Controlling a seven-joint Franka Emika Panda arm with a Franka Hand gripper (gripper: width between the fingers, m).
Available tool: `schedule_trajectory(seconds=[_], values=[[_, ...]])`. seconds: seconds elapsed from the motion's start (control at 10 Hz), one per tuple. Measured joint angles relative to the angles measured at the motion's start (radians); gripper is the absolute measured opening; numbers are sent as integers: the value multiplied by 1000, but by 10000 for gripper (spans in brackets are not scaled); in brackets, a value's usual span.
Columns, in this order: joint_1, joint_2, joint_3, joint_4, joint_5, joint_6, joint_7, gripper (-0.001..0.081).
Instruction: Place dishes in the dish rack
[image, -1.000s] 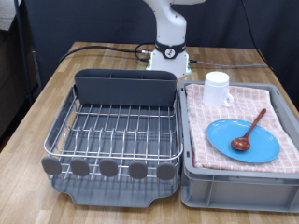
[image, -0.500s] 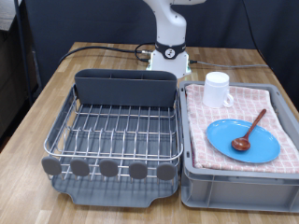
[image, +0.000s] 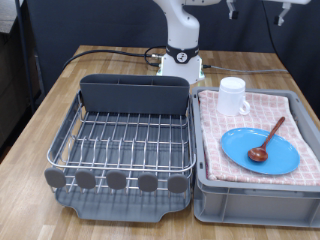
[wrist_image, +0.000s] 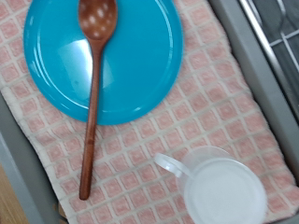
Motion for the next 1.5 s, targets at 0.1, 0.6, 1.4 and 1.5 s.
schedule_trajectory(seconds=[0.1, 0.6, 1.4, 1.5], values=[[0, 36, 11, -1, -7, 51, 4, 802], [-11, 177, 24, 6, -54, 205, 34, 802], [-16, 234, 106, 8, -238, 248, 247, 802], [-19, 265, 117, 10, -295, 265, 302, 802]])
